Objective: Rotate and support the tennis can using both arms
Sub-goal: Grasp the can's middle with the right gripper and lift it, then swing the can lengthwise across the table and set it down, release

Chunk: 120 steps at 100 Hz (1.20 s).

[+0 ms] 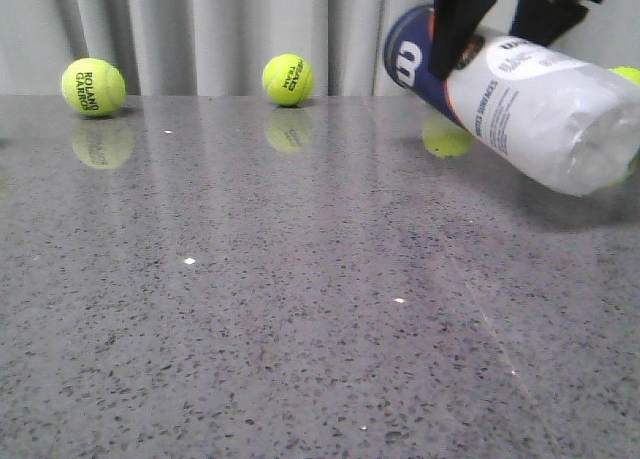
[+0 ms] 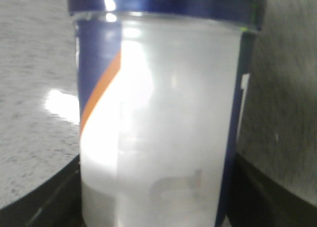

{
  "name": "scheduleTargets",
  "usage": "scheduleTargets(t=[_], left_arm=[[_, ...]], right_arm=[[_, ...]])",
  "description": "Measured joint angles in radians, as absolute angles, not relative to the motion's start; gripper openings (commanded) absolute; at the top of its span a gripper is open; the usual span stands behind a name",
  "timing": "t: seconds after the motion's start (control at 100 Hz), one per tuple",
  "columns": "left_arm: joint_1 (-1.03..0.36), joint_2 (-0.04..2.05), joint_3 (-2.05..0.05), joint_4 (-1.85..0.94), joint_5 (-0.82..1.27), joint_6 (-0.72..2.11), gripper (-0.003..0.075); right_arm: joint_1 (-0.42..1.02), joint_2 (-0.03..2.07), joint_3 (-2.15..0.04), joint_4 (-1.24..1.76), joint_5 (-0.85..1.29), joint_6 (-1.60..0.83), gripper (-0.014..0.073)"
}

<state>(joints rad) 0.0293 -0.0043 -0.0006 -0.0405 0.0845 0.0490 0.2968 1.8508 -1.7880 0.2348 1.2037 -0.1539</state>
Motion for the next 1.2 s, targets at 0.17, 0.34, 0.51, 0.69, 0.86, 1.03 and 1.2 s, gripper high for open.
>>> scheduleTargets(t=[0.17, 0.34, 0.51, 0.69, 0.86, 1.03, 1.2], left_arm=[[0.029, -0.004, -0.001, -0.04, 0.084, 0.049, -0.002], [0.029, -0.004, -0.001, -0.04, 0.084, 0.049, -0.002], [0.029, -0.004, -0.001, -0.04, 0.084, 0.049, -0.002], [0.029, -0.004, -0.001, -0.04, 0.084, 0.049, -0.002], [0.029, -0.004, -0.001, -0.04, 0.084, 0.049, -0.002], [0.029, -0.004, -0.001, -0.04, 0.084, 0.049, -0.002], [0.029, -0.004, -0.001, -0.04, 0.084, 0.049, -0.002]], right_arm=[[0.399, 1.851, -1.884, 0.235, 1.215, -0.387, 0.0288], [0.526, 1.851, -1.91, 0.219, 1.195, -0.672, 0.0288], [0.628, 1.869, -1.914, 0.201, 1.185, -0.923, 0.0288], [0.687, 1.923, -1.914, 0.152, 1.165, -1.012, 0.0288], [0.692, 1.979, -1.914, 0.132, 1.159, -1.02, 0.0293], [0.692, 1.995, -1.914, 0.128, 1.133, -1.015, 0.0301], [0.692, 2.017, -1.914, 0.128, 1.121, -1.011, 0.0304]])
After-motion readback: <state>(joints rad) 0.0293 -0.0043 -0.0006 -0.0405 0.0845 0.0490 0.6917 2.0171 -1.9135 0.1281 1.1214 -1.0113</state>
